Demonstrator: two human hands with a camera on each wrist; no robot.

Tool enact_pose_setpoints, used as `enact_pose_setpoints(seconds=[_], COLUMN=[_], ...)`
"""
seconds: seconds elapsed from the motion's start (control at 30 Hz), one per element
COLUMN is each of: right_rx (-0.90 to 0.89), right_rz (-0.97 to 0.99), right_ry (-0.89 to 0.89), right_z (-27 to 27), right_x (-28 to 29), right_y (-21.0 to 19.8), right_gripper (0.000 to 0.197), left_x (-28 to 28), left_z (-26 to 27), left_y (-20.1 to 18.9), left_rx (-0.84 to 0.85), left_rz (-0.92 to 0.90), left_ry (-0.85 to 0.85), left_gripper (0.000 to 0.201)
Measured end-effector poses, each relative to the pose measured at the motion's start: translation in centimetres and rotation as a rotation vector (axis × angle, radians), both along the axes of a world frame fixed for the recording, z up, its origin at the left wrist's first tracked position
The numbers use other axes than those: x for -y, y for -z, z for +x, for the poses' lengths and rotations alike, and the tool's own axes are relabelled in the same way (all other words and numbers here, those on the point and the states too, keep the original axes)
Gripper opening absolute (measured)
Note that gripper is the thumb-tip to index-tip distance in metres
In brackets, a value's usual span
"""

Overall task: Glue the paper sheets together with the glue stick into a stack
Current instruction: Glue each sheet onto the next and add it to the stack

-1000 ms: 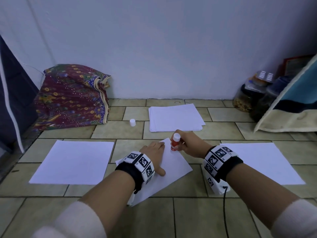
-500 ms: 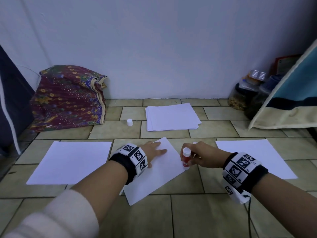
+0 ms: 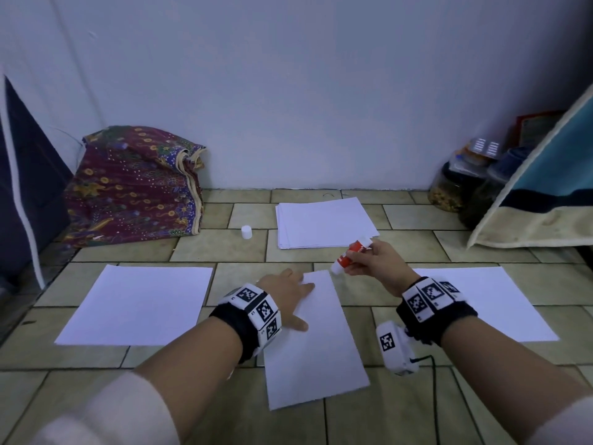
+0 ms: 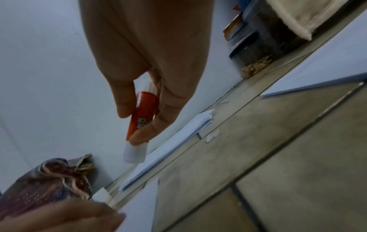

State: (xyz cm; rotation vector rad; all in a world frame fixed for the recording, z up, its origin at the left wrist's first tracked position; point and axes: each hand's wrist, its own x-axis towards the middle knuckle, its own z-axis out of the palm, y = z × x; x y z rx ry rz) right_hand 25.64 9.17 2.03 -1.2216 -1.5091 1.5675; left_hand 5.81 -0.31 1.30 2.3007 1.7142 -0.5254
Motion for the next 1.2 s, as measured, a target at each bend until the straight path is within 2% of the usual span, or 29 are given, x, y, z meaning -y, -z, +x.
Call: enact_pose_setpoints(seconds=[0.13, 0.3, 0.4, 0.53, 0.73, 0.97, 1.2], right_rx=[0.097, 0.313, 0.452, 0.524, 0.673, 0.616, 0.595], right_rz=[0.099, 0.279, 0.377, 0.419, 0.522, 0.557, 0.544], right_ry=[0.024, 0.018, -0.07, -0.183, -0.424, -0.602, -0.683], right_z=[-2.2, -6.1, -8.1, -9.1, -7.2, -2.3, 1.6], right_x=[0.0, -0.6, -0.4, -0.1, 0.0, 2.0, 3.6], right_y=[0.5, 1.2, 1.0, 0.6, 0.1, -0.1, 0.0], right_gripper=[0.006, 0.018, 0.021, 0.022, 0.019, 0.015, 0.014], left_x=[0.2, 0.1, 0.2, 0.3, 0.1, -0.1, 0.1], left_z=[-1.1, -1.0, -0.9, -0.9, -1.1, -1.2, -1.3], left_y=[0.3, 1.3, 1.9, 2.1, 2.3, 1.6, 1.3], left_rx=[0.024, 0.03, 0.053, 0.07, 0.08, 0.057, 0.039], left_rz=[0.049, -0.109, -0.113, -0.108, -0.12, -0.154, -0.167], left_ry=[-0.136, -0.219, -0.246, -0.259, -0.254, -0.233, -0.212], left_gripper=[0.088, 0.126, 0.128, 0.129, 0.13, 0.13, 0.125])
